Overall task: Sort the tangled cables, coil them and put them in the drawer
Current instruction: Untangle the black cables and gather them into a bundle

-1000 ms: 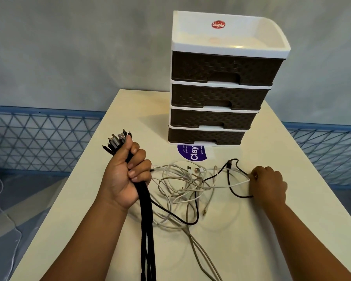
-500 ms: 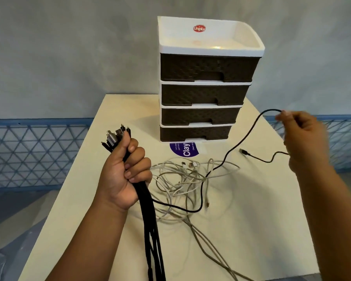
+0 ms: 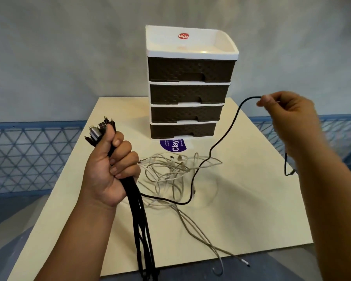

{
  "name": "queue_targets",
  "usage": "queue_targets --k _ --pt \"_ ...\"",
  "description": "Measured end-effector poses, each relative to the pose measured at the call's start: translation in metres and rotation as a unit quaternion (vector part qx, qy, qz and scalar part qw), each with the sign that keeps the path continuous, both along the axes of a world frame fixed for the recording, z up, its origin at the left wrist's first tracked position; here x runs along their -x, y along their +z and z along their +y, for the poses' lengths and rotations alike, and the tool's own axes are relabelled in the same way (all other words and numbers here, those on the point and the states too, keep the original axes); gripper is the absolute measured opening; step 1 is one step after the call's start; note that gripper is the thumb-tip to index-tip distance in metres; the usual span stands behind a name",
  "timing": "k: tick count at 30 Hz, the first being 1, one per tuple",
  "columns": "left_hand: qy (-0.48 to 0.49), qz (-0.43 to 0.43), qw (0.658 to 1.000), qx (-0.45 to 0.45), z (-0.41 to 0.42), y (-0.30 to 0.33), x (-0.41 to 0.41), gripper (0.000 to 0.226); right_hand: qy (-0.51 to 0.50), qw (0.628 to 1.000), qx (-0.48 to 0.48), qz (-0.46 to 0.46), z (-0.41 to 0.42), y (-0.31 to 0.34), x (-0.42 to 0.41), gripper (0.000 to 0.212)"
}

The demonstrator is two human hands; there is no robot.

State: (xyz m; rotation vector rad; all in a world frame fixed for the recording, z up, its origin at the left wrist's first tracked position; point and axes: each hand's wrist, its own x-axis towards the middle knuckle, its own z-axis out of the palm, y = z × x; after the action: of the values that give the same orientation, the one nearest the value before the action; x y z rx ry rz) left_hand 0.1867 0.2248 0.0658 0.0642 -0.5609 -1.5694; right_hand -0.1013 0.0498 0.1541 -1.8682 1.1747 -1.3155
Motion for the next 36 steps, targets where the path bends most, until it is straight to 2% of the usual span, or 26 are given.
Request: queue_targets --k 9,11,13,14,15,17,19,20,22,24,26,30,32,36 --pt "0.04 -0.024 0.999 0.019 0.048 0.019 0.052 0.041 0.017 0.984 -0.113 0.134 -0.021 -0.07 0.005 0.029" --pt "0.055 -0.032 0.998 0.022 0.059 0.022 0.069 0.039 0.007 0.965 -0.11 0.236 -0.024 -0.086 0.011 0.032" --pt "0.105 -0.061 0.993 0.005 0.07 0.029 0.09 0.038 -0.023 0.923 -0.108 0.369 -0.021 -0.099 0.017 0.035" --pt "0.147 -0.085 0.985 -0.016 0.073 0.033 0.1 0.038 -0.038 0.906 -0.112 0.406 -0.017 -0.103 0.018 0.038" --pt "0.193 -0.11 0.974 -0.041 0.077 0.037 0.111 0.038 -0.046 0.902 -0.111 0.414 -0.01 -0.108 0.02 0.042" --pt "0.265 -0.14 0.951 -0.079 0.083 0.044 0.132 0.042 -0.048 0.929 -0.065 0.36 0.012 -0.116 0.024 0.052" --pt "0.288 -0.139 0.943 -0.092 0.084 0.048 0.147 0.044 0.01 0.958 0.03 0.285 0.039 -0.123 0.027 0.052" --pt "0.291 -0.137 0.942 -0.095 0.085 0.049 0.153 0.045 0.071 0.957 0.067 0.273 0.053 -0.127 0.028 0.05" --pt "0.291 -0.134 0.942 -0.096 0.086 0.05 0.163 0.045 0.213 0.926 0.079 0.301 0.078 -0.136 0.027 0.055" --pt "0.288 -0.135 0.944 -0.092 0.087 0.051 0.172 0.045 0.309 0.875 0.037 0.371 0.093 -0.15 0.022 0.065" --pt "0.287 -0.136 0.944 -0.086 0.088 0.054 0.18 0.044 0.338 0.842 0.018 0.42 0.101 -0.165 0.02 0.065" --pt "0.282 -0.13 0.948 -0.065 0.095 0.062 0.188 0.043 0.347 0.831 0.011 0.434 0.106 -0.18 0.028 0.035" --pt "0.277 -0.124 0.951 -0.057 0.099 0.065 0.188 0.043 0.346 0.842 0.002 0.414 0.107 -0.183 0.031 0.027" --pt "0.282 -0.121 0.949 -0.065 0.102 0.062 0.187 0.044 0.231 0.929 -0.065 0.283 0.097 -0.181 0.03 0.026"
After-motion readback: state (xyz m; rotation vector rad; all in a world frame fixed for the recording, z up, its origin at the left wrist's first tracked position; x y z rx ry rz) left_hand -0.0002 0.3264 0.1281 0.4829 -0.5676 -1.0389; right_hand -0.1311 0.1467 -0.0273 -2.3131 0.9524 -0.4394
